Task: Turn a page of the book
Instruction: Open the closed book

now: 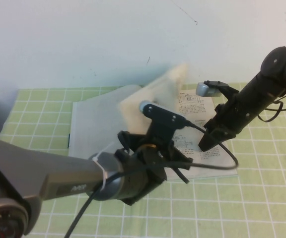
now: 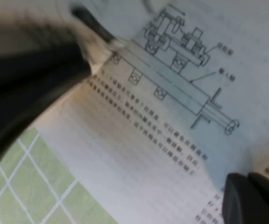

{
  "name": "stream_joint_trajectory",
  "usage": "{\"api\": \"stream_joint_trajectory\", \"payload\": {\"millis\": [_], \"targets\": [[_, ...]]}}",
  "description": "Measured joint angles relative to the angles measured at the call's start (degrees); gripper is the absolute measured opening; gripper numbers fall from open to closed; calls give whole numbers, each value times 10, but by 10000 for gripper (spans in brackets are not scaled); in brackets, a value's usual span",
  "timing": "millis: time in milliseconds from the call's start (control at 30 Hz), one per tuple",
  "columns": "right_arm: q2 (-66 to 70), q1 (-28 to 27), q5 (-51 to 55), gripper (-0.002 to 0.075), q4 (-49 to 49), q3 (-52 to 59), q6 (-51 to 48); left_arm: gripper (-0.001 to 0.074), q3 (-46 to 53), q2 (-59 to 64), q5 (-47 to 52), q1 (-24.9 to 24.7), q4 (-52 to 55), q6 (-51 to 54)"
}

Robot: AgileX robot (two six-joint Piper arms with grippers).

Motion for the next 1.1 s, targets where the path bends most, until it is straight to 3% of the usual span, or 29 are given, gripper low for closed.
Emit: {"api": "stream_joint_trajectory", "payload": {"millis": [267, 600, 1100], "targets": [[-1, 0, -34, -2, 71, 6, -62, -4, -6, -2, 66, 54, -83, 26], [-1, 0, -63, -2, 99, 6, -84, -4, -12, -15, 47, 60, -263, 218], [18, 1, -65, -2, 103, 6, -89, -4, 29, -53, -16, 72, -294, 254]]}}
